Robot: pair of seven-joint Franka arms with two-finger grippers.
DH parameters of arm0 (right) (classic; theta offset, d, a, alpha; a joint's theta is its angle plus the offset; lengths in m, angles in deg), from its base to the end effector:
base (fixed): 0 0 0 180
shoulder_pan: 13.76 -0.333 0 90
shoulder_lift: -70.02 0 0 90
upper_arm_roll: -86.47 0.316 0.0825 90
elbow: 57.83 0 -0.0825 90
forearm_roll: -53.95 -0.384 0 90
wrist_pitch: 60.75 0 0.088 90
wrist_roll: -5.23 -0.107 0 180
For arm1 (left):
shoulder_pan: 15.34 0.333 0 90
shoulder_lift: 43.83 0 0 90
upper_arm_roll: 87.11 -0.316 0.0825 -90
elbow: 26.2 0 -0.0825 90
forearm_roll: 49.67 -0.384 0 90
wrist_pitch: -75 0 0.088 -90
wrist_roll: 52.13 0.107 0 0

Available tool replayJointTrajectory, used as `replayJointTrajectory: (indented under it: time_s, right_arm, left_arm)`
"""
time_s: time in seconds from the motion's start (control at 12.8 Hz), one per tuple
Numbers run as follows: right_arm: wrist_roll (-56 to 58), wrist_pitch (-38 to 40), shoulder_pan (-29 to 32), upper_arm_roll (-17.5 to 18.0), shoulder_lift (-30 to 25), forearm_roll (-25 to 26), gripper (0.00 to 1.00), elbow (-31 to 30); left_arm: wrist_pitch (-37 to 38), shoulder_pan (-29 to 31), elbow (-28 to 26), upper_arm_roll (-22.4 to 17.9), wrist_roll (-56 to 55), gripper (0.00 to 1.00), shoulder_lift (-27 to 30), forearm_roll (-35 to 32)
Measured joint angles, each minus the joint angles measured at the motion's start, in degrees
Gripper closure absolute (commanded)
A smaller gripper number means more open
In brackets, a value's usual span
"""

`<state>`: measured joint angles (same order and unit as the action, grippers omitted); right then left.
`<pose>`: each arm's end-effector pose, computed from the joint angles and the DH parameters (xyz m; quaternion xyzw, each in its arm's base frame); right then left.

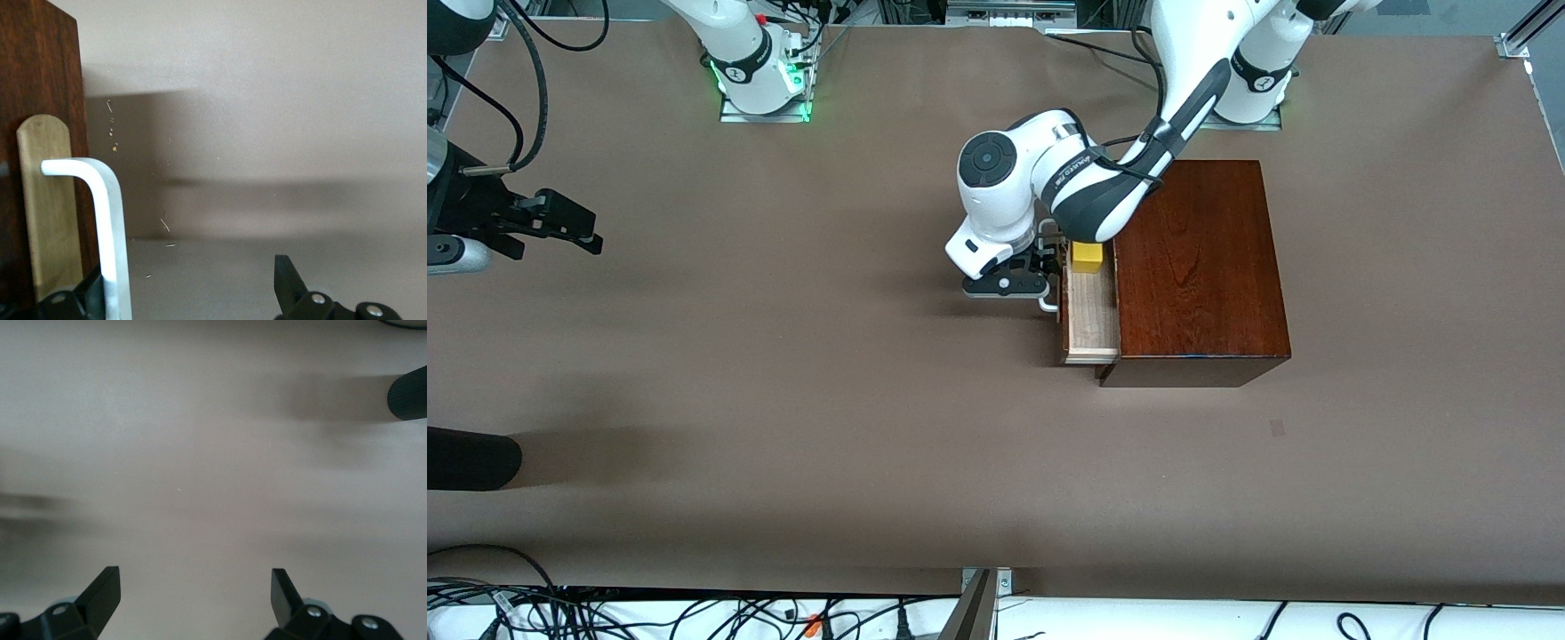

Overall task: Open drawer, take yellow block, close drawer
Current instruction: 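Pull the drawer out of the box with the left gripper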

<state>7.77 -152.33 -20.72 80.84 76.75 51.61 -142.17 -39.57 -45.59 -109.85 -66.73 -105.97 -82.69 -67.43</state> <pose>0.5929 0.0216 0.6066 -0.9993 -0.0337 -0.0049 0.0146 0.4944 -0.5042 0.2937 -0.9985 0.0121 0.0076 0.0520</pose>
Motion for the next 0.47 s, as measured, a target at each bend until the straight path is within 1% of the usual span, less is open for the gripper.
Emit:
replayJointTrajectory:
  time_s: [0.47]
  right_arm:
    - [0.00,-0.02,0.00,0.00,0.00,0.00,0.00,0.00]
  left_arm:
    - [0.02,-0.35,0.11,-0.31,0.00,0.00,-0.08,-0.04]
